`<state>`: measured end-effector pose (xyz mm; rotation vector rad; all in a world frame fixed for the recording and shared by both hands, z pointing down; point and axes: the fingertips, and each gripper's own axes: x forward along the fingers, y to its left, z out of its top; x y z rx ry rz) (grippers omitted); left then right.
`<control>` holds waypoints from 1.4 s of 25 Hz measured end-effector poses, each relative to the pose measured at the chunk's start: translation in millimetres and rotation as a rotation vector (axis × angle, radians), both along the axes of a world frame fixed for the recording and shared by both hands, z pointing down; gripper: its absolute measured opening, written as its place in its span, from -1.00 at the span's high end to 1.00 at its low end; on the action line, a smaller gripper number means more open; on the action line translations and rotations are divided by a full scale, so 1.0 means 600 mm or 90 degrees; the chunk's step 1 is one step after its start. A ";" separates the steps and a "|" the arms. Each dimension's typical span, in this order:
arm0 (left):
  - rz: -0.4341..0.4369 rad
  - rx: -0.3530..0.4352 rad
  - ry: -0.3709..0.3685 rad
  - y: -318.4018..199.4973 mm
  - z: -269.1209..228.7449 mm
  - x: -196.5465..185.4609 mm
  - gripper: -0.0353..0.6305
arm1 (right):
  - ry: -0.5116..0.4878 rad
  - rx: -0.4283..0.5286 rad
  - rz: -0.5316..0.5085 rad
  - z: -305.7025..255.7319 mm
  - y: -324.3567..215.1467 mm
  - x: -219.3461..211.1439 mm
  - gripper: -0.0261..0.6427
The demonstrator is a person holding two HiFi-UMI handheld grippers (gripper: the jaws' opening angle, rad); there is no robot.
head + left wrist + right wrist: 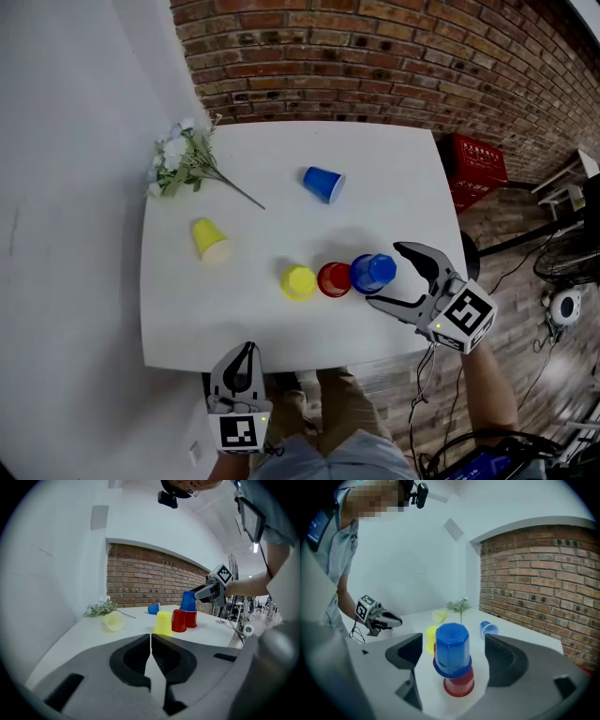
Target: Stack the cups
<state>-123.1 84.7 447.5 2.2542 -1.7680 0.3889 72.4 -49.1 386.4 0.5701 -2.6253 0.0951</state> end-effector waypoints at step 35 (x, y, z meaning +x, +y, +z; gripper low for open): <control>-0.369 -0.079 -0.028 0.009 0.014 -0.123 0.84 | 0.430 -0.469 -0.258 0.212 -0.351 -0.182 -0.28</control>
